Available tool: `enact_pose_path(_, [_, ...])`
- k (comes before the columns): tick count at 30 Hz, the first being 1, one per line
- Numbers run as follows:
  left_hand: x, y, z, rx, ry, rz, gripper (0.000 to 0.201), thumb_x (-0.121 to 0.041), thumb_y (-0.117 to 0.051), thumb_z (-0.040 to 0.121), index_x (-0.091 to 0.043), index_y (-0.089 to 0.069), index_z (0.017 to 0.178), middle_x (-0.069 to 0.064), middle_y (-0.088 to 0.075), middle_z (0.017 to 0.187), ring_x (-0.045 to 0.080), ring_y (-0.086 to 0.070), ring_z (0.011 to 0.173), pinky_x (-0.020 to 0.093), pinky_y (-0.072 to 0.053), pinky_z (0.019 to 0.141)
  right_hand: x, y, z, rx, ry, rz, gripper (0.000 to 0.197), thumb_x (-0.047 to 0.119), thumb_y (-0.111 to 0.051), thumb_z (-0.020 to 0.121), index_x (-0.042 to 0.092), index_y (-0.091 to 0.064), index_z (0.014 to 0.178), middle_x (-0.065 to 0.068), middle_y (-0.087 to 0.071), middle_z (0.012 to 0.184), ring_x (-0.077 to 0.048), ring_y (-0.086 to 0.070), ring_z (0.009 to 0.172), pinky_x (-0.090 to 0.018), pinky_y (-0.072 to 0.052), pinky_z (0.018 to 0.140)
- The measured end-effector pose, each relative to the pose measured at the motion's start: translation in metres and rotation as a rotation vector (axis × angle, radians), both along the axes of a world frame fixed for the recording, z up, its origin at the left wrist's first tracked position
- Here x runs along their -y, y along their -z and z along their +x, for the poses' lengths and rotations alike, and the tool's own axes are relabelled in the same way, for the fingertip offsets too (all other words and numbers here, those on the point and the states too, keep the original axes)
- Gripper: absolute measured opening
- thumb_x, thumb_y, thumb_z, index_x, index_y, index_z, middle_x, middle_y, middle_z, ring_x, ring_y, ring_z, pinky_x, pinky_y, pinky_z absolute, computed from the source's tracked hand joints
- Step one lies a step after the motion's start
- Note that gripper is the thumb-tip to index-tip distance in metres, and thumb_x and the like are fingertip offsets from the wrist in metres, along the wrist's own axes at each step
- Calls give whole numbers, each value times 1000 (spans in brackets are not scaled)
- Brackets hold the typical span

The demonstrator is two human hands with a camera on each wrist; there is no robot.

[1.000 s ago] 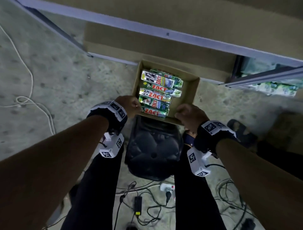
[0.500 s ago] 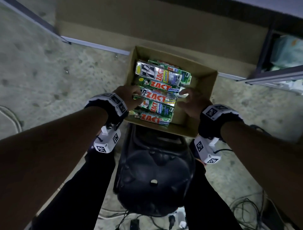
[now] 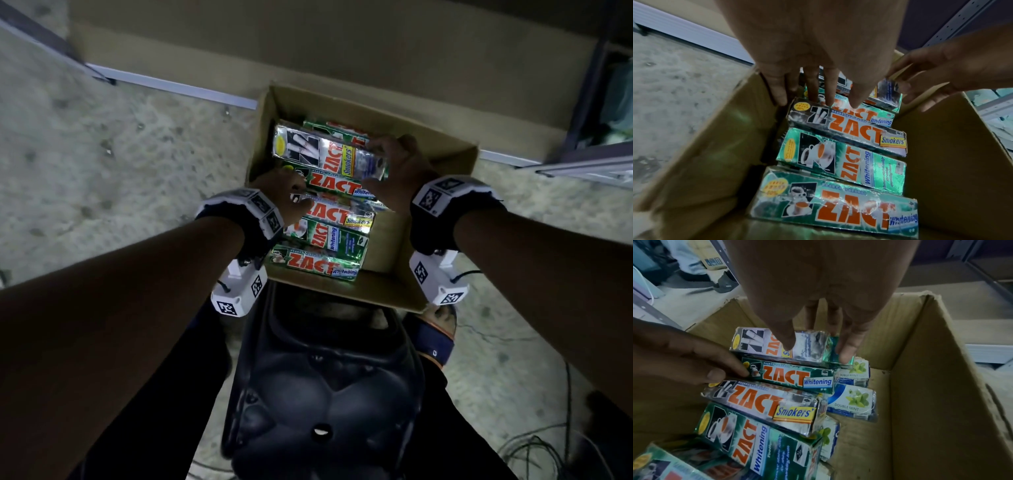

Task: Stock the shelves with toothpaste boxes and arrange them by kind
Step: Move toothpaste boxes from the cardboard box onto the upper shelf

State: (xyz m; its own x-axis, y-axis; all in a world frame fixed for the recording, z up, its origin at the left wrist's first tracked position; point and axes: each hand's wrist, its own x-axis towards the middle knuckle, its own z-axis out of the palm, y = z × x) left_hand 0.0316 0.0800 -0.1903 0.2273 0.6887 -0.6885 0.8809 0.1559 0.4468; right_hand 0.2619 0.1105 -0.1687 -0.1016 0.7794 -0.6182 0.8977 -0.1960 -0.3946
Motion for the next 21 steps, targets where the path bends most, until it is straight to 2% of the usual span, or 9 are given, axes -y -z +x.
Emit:
enact_pose_path(2, [0, 8, 2, -10, 16, -12, 38, -41, -60, 92, -14, -62, 118, 9, -58, 120, 28, -59, 104, 40, -49, 89, -1, 7, 0, -4, -5, 17, 58, 35, -73, 85, 29, -46, 136, -7, -41, 136, -23, -57, 104, -22, -36, 85])
enact_pose_path(4, [-1, 13, 3, -32, 25, -35, 38, -45, -60, 90, -17, -61, 117, 8, -54, 120, 28, -58, 101, 42, -50, 88, -2, 13, 0, -4, -8, 26, 57, 35, -73, 84, 29, -47, 135, -7, -42, 135, -18, -53, 94, -22, -36, 83])
enact_pose_path(7, [3, 21, 3, -95, 47, -51, 47, -50, -60, 87, -23, -55, 125, 9, -42, 134, 34, -54, 107, 47, -47, 94, -1, 19, -2, -29, 33, 34, 48, 33, -72, 84, 30, -50, 127, -2, -42, 126, -14, -49, 83, -22, -38, 78])
enact_pose_path(10, [8, 24, 3, -146, 90, -16, 49, -51, -61, 84, -27, -53, 125, 8, -36, 135, 38, -43, 118, 49, -44, 95, 0, 23, -3, -25, 73, 52, 41, 32, -72, 82, 28, -53, 118, 5, -36, 109, -12, -47, 72, -21, -37, 67])
enact_pose_path(16, [15, 15, 10, -187, 64, 39, 37, -43, -68, 80, -30, -46, 107, 4, -40, 128, 38, -31, 123, 47, -42, 82, -4, 25, -2, -38, 74, 32, 40, 24, -75, 78, 24, -51, 109, 2, -41, 105, -18, -46, 81, -25, -34, 72])
enact_pose_path(19, [14, 12, 12, -216, 88, 41, 40, -43, -67, 80, -29, -45, 110, 4, -42, 129, 36, -29, 124, 47, -42, 82, -6, 24, 0, -60, 92, 29, 36, 18, -74, 79, 24, -53, 108, 0, -45, 108, -17, -47, 83, -24, -35, 71])
enact_pose_path(21, [12, 10, 12, -225, 107, 24, 43, -44, -67, 82, -29, -47, 117, 4, -40, 133, 37, -26, 128, 50, -43, 89, -8, 22, 3, -71, 99, 30, 35, 16, -74, 80, 24, -55, 108, -3, -48, 113, -17, -49, 84, -23, -35, 71])
